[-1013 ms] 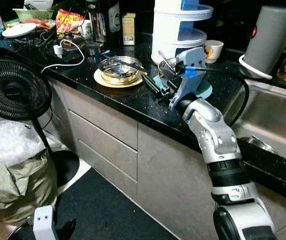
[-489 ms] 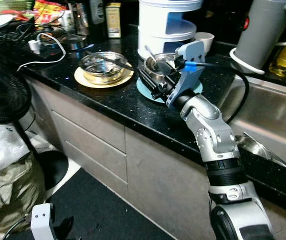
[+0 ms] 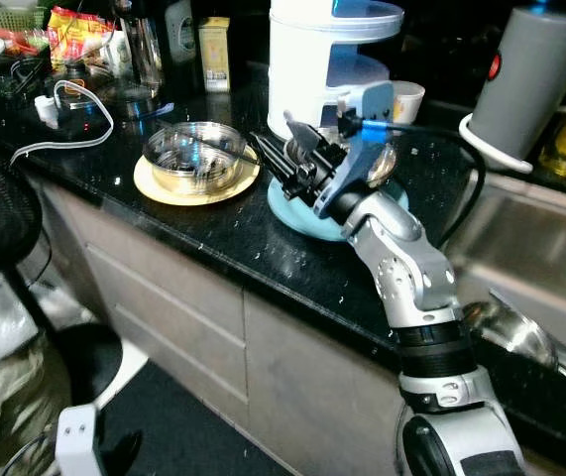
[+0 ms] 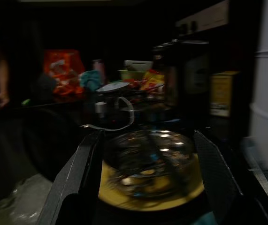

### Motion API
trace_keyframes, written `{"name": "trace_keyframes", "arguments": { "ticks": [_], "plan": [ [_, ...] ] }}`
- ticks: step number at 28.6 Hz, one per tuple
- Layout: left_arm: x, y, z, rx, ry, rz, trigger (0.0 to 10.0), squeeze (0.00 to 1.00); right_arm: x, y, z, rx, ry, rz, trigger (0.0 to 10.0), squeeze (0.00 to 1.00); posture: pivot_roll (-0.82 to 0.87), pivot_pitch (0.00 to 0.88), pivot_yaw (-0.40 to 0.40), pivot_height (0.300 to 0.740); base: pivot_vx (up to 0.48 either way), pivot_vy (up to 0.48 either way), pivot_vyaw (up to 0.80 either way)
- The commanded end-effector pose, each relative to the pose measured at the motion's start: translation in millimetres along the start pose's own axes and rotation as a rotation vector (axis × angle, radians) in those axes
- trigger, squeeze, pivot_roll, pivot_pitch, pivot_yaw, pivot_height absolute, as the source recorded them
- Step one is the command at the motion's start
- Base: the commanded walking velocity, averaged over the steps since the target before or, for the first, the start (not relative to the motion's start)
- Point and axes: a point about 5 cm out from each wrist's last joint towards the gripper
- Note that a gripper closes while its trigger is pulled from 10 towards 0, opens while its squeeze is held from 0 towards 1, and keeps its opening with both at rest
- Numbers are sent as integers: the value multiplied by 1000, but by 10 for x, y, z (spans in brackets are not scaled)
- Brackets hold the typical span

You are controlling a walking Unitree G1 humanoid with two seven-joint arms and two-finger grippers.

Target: Kitchen organization

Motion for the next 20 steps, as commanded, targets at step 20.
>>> {"name": "trace_keyframes", "arguments": {
  "ticks": [20],
  "plan": [
    [44, 53, -27, 17, 2, -21, 10000, 0, 210, 355, 34, -169, -251, 230, 10000, 0, 87, 0, -38, 740, 198, 0, 0]
  ]
}}
Point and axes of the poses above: a point about 5 cm out from each wrist's last joint towards the gripper, its own y axis pointing out of the wrist towards the gripper, its own x axis along the axis of the wrist's last joint, z = x × y, and after that the axes turned 11 degrees about y, right-handed
